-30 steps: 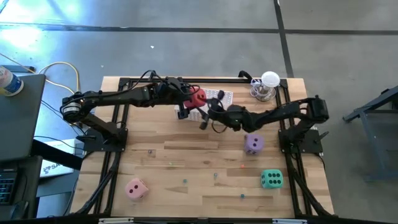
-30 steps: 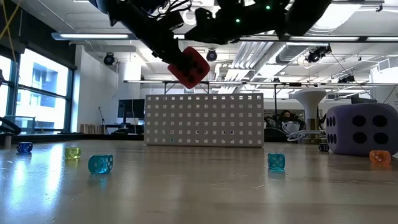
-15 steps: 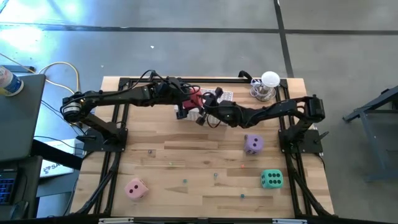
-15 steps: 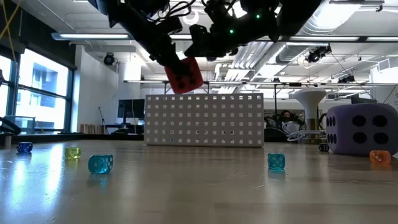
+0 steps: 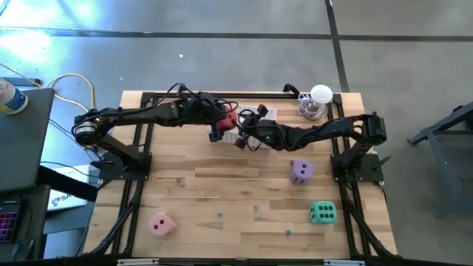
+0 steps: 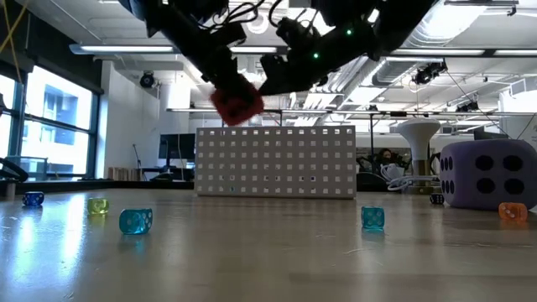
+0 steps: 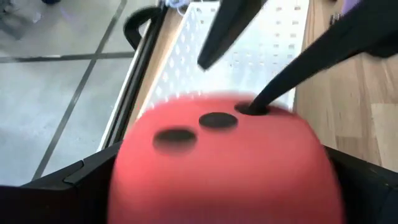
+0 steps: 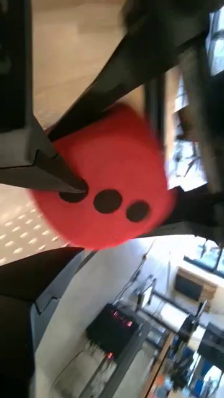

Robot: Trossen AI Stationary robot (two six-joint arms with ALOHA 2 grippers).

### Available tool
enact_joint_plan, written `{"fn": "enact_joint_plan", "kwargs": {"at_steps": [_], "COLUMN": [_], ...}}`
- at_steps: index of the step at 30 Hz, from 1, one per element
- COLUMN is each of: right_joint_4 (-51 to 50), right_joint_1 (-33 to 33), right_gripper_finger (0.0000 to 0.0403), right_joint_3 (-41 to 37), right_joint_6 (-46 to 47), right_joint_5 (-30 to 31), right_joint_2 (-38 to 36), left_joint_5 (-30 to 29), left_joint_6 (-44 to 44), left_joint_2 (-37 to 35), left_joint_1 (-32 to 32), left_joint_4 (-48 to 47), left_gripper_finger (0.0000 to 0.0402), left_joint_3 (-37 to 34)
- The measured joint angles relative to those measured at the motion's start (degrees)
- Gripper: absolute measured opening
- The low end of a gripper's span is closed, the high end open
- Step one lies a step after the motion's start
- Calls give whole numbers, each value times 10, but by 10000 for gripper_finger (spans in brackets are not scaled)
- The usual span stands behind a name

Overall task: Pick & Place Dice
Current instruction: Put the big red die into the white bin

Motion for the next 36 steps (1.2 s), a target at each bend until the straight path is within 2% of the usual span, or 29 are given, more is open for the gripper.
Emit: {"fn": "enact_joint_plan", "kwargs": {"at_steps": [8,12,14,16,20,23,26,33,36], "right_joint_4": [-26,-5,22,65,134,157,156,148,113], "right_joint_1": [-3,8,21,37,71,87,86,40,19], "right_gripper_finger": [148,148,148,148,148,148,148,148,148], "right_joint_3": [-1,-1,-1,0,0,0,0,0,1], "right_joint_6": [3,-22,-60,-103,-184,-213,-211,-170,-127], "right_joint_5": [24,100,149,168,144,86,38,25,-4], "right_joint_2": [2,2,-3,-5,-5,-5,-5,-2,-2], "left_joint_5": [6,4,4,3,2,4,22,44,40], "left_joint_6": [-3,-3,-3,-1,0,0,0,0,1], "left_joint_2": [-1,-1,-1,-1,-1,-1,-1,-1,-1], "left_joint_1": [4,4,4,4,4,4,4,4,5], "left_joint_4": [6,3,1,-1,-5,-5,-4,9,10], "left_gripper_finger": [400,400,400,400,400,400,400,400,400], "left_joint_3": [2,2,2,2,2,2,2,2,2]}}
